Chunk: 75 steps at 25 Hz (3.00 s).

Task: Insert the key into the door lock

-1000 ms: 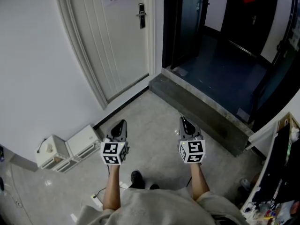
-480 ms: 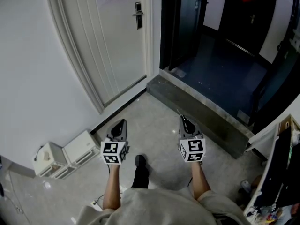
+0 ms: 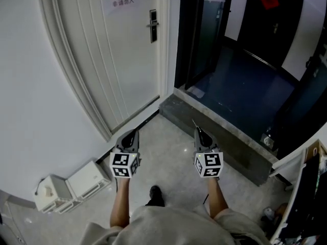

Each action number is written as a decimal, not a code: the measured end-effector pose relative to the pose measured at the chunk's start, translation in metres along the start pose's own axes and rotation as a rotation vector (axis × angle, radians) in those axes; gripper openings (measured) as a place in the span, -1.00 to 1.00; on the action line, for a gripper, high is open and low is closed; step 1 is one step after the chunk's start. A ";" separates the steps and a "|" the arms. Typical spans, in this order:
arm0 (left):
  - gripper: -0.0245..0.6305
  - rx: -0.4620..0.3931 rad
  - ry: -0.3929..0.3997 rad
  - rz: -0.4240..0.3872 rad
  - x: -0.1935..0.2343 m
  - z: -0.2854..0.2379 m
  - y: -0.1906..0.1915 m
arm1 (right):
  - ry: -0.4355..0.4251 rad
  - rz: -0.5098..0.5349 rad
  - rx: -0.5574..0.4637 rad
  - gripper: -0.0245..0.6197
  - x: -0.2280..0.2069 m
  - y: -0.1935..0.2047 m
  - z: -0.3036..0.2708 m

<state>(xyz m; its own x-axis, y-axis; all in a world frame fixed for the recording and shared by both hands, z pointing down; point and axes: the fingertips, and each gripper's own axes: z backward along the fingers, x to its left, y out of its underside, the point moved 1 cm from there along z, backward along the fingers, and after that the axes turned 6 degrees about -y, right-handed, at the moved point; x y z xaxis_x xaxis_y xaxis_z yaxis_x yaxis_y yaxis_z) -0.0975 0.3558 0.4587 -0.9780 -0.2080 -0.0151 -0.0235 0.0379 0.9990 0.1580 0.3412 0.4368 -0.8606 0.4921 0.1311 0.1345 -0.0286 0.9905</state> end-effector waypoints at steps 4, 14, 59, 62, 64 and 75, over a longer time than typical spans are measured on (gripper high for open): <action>-0.87 -0.012 0.010 0.009 0.044 -0.058 -0.011 | 0.010 0.017 -0.002 -0.83 -0.006 -0.014 -0.070; -0.87 0.012 0.029 0.026 0.124 -0.173 -0.005 | 0.026 0.023 0.012 -0.83 -0.018 -0.014 -0.206; -0.87 0.068 0.007 0.014 0.176 -0.716 -0.012 | -0.110 0.008 0.048 -0.83 -0.302 0.027 -0.680; -0.87 0.081 0.000 0.017 0.180 -0.732 -0.008 | -0.116 -0.002 0.057 -0.83 -0.310 0.033 -0.699; -0.87 0.089 -0.009 0.019 0.186 -0.739 -0.006 | -0.120 -0.010 0.064 -0.83 -0.312 0.035 -0.711; -0.87 0.081 0.003 0.019 0.226 -0.789 -0.013 | -0.107 -0.012 0.081 -0.83 -0.315 0.037 -0.773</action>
<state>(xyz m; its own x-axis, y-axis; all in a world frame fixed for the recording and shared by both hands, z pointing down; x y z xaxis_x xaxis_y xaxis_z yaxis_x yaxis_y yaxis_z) -0.1546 -0.4623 0.4757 -0.9777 -0.2098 0.0046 -0.0213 0.1208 0.9924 0.0541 -0.4870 0.4639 -0.8057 0.5820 0.1101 0.1676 0.0458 0.9848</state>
